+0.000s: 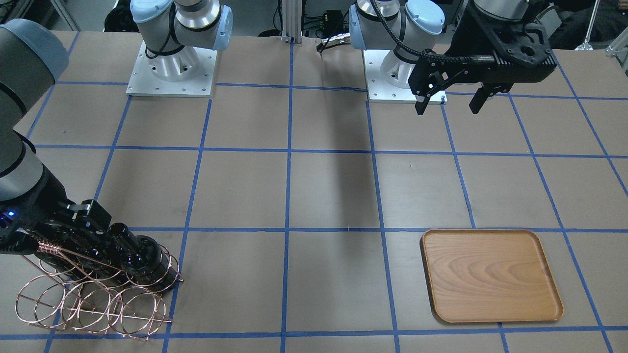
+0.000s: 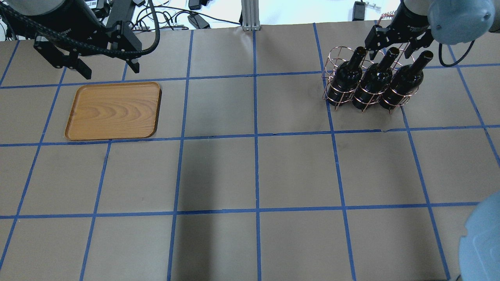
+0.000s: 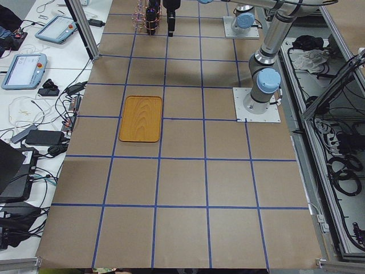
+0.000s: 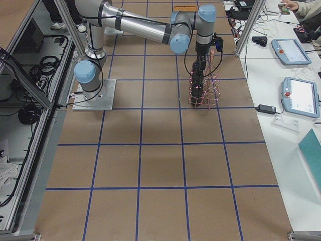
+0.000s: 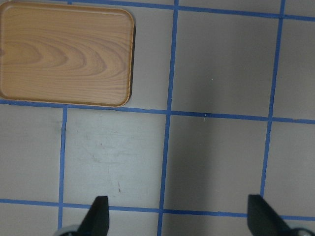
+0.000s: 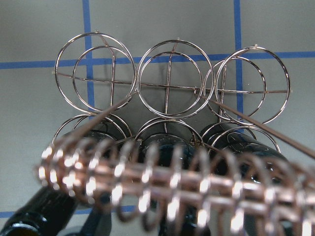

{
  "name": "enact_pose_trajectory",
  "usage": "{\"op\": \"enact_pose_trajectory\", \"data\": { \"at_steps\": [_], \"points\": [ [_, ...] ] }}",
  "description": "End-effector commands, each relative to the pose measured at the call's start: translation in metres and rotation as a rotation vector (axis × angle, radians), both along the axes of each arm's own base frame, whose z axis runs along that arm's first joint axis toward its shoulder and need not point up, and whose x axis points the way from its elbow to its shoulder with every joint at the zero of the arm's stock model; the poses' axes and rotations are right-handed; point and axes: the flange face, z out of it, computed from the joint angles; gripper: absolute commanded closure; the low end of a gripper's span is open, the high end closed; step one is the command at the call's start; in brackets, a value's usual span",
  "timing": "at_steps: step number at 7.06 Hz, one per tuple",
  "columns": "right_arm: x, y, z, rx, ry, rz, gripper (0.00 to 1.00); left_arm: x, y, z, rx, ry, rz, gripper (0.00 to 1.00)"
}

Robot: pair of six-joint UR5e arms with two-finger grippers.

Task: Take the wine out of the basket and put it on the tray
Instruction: 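Close the right gripper around the neck of one dark wine bottle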

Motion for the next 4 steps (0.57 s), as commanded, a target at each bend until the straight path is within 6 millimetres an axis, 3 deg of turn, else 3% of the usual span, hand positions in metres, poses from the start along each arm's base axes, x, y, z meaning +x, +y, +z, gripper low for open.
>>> {"op": "enact_pose_trajectory", "data": {
  "at_steps": [1, 4],
  "points": [
    [-0.0004, -0.0002, -0.0056, 0.020, -0.001, 0.001, 0.23, 0.0000, 0.0000, 0.0000, 0.000, 0.000, 0.000, 0.00],
    [0.0017, -0.0005, -0.0066, 0.021, -0.004, 0.006, 0.33, -0.0001, -0.0008, -0.0006, 0.000, 0.002, 0.000, 0.00]
  ]
}}
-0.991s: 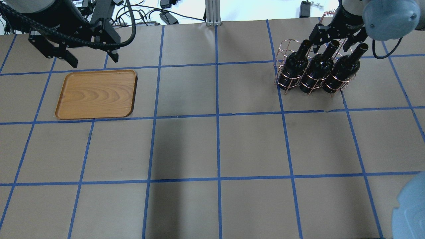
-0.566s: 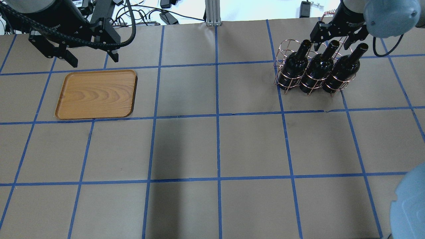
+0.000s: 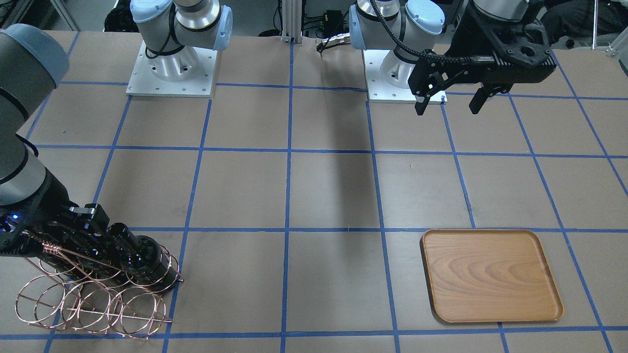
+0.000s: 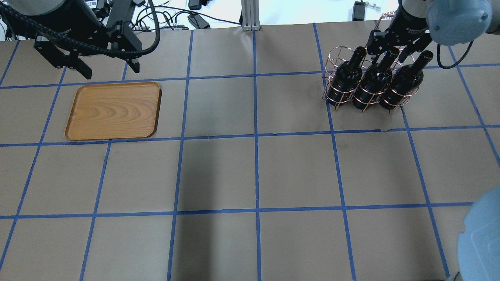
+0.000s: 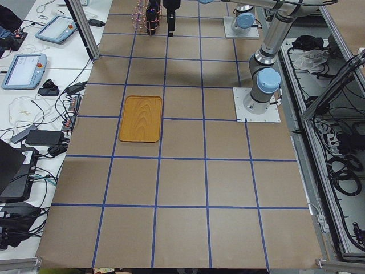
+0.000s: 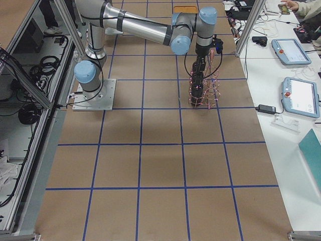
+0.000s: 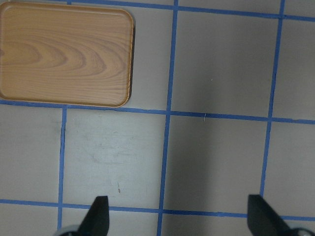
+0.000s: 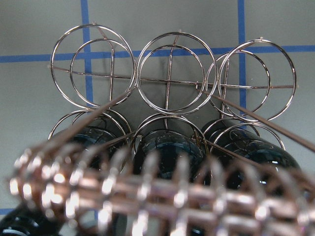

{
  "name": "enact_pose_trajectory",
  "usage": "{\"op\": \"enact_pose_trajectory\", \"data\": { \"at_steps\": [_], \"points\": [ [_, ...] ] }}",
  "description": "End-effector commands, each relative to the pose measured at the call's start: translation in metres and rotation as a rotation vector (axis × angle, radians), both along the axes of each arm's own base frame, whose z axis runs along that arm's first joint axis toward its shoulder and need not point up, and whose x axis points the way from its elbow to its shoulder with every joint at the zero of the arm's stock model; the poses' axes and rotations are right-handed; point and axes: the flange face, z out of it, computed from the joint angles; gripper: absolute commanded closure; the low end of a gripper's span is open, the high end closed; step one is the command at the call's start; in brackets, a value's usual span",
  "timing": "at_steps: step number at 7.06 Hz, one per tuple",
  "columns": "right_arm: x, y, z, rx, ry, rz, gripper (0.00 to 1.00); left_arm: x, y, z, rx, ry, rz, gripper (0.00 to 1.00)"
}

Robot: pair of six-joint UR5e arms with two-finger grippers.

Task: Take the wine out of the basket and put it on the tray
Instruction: 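Close the right gripper around the neck of one dark wine bottle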

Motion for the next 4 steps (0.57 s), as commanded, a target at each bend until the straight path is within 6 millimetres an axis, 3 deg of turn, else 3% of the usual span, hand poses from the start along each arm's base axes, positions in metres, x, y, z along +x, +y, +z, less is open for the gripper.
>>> {"op": "enact_pose_trajectory", "data": {
  "at_steps": [1, 2, 4],
  "points": [
    [-0.0004, -0.0003, -0.0013, 0.003, -0.001, 0.001, 0.38, 0.0001, -0.0002, -0.0002, 0.000, -0.001, 0.000, 0.00],
    [-0.0003, 0.0002, -0.0024, 0.008, -0.002, 0.001, 0.43, 0.0000, -0.0002, -0.0002, 0.000, 0.000, 0.000, 0.00],
    [-0.0049, 0.0015, -0.0040, 0.023, -0.003, 0.010, 0.64, 0.0001, 0.0004, 0.0006, -0.001, -0.001, 0.000, 0.00]
  ]
}}
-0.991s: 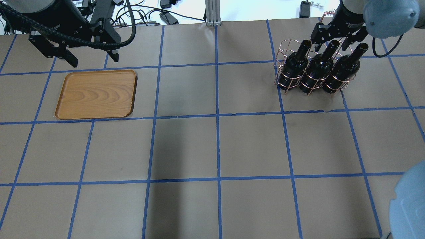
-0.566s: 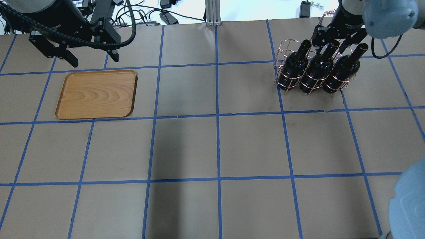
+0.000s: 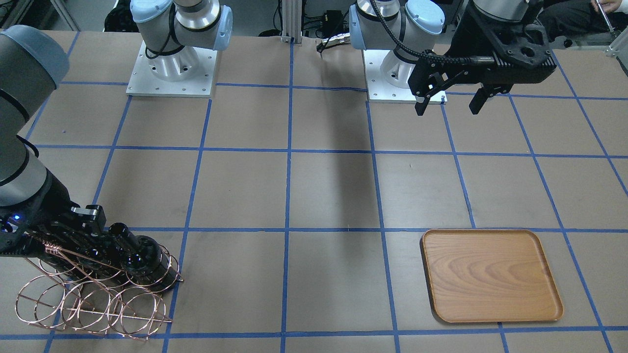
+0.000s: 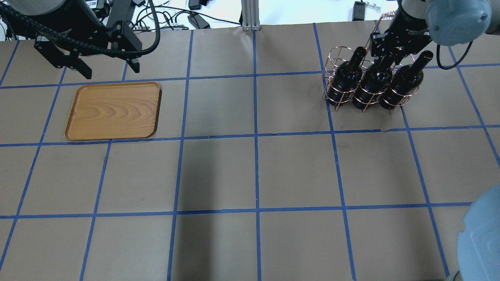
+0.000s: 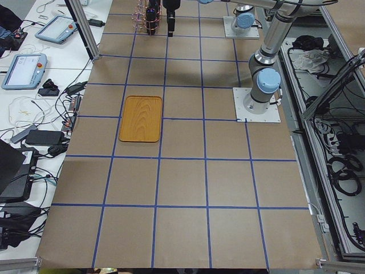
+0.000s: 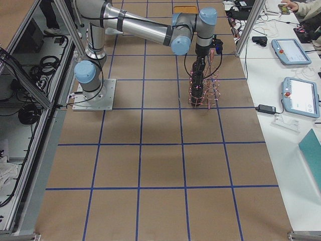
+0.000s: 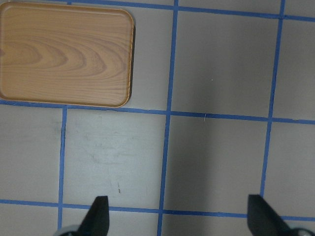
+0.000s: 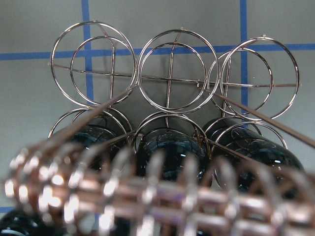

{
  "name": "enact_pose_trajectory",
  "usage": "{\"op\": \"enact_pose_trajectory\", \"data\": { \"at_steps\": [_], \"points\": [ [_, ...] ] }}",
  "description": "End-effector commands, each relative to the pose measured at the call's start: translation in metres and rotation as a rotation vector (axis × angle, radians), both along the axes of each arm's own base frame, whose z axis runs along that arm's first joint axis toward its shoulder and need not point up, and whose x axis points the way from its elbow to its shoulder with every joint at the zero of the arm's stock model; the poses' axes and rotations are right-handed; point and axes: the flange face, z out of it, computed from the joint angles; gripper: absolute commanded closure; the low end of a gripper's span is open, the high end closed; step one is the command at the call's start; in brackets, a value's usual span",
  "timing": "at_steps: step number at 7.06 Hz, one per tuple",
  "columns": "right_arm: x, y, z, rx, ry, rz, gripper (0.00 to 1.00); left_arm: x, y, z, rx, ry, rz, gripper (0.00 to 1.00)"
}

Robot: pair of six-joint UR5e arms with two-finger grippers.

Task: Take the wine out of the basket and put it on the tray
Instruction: 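Lift the bottle up out of the copper rack with the right gripper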

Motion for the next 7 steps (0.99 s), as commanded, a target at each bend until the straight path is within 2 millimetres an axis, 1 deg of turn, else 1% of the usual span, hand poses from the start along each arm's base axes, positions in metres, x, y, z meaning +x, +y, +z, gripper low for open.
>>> {"op": "enact_pose_trajectory", "data": {
  "at_steps": [1, 2, 3, 4, 6, 7],
  "points": [
    [-0.004, 0.001, 0.000, 0.014, -0.006, 0.003, 0.79, 0.000, 0.001, 0.001, -0.001, 0.000, 0.000, 0.00],
    [-0.008, 0.006, 0.001, 0.036, -0.019, -0.001, 0.98, 0.001, 0.000, 0.001, -0.001, 0.000, 0.002, 0.00],
    [-0.009, 0.008, 0.005, 0.043, -0.026, 0.003, 1.00, 0.001, 0.000, 0.001, -0.001, 0.000, 0.002, 0.00],
    [-0.005, 0.004, 0.035, -0.005, -0.059, 0.001, 1.00, 0.000, 0.001, 0.001, -0.001, 0.000, 0.002, 0.00],
    [-0.003, 0.003, 0.100, 0.005, -0.063, -0.003, 1.00, 0.000, 0.001, 0.001, -0.001, 0.000, 0.000, 0.00],
    [0.003, 0.027, 0.136, 0.007, -0.050, -0.002, 1.00, 0.000, 0.001, 0.001, -0.001, 0.000, 0.000, 0.00]
  ]
}}
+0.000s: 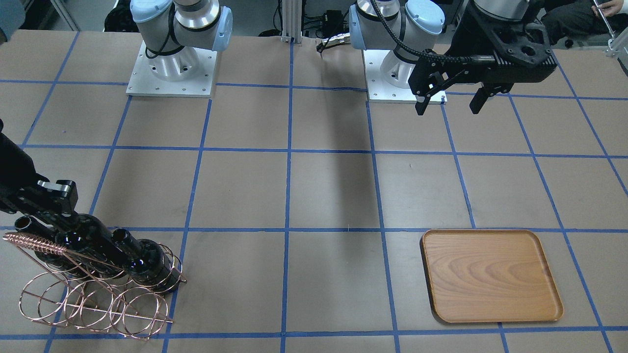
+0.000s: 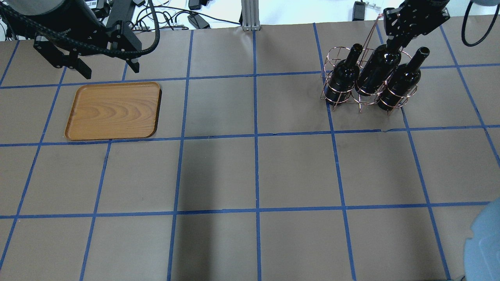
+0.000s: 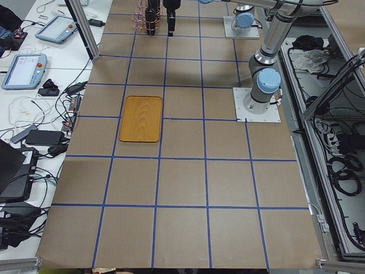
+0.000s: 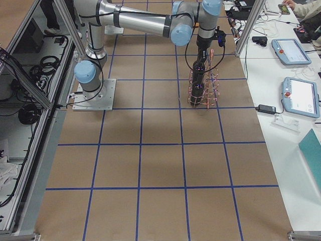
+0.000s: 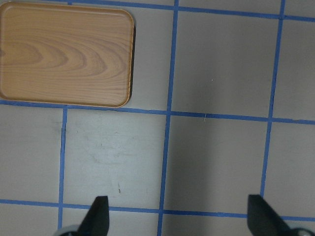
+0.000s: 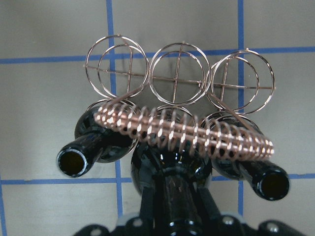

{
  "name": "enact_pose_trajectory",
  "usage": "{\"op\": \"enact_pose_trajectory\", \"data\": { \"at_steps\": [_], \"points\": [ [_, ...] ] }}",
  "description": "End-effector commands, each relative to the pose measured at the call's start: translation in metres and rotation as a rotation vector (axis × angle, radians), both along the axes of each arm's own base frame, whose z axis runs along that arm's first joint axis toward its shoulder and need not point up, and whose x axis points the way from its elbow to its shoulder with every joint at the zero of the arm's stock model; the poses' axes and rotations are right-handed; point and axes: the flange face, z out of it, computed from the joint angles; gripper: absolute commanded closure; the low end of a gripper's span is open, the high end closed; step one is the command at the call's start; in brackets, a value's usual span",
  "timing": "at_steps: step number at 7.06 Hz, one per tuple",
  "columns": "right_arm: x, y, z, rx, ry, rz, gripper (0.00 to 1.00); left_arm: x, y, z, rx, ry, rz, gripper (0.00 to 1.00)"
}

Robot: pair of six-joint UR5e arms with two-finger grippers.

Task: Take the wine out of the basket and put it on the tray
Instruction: 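Lift the bottle up out of the copper rack with the right gripper, then carry the bottle toward the tray and stand it upright on the table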

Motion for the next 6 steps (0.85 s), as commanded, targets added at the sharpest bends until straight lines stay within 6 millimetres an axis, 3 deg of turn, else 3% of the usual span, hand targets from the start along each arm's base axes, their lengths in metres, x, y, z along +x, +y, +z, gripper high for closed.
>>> {"op": "enact_pose_trajectory", "data": {
  "at_steps": [1, 2, 3, 5, 6],
  "points": [
    [0.013, 0.050, 0.069, 0.033, 0.062, 0.007, 1.00, 0.000, 0.000, 0.000, 0.002, 0.000, 0.000, 0.00],
    [0.034, 0.069, 0.091, 0.009, 0.086, 0.037, 1.00, 0.000, 0.000, 0.000, 0.002, 0.000, 0.000, 0.00],
    [0.076, 0.083, 0.094, 0.030, 0.065, 0.032, 1.00, 0.000, 0.000, 0.000, 0.002, 0.000, 0.000, 0.00],
    [0.197, 0.111, 0.079, 0.062, -0.012, -0.054, 1.00, 0.001, 0.000, 0.000, 0.000, 0.000, 0.001, 0.00],
    [0.249, 0.129, 0.061, 0.088, -0.041, -0.073, 1.00, 0.001, 0.000, 0.000, 0.002, 0.000, 0.001, 0.00]
  ]
}}
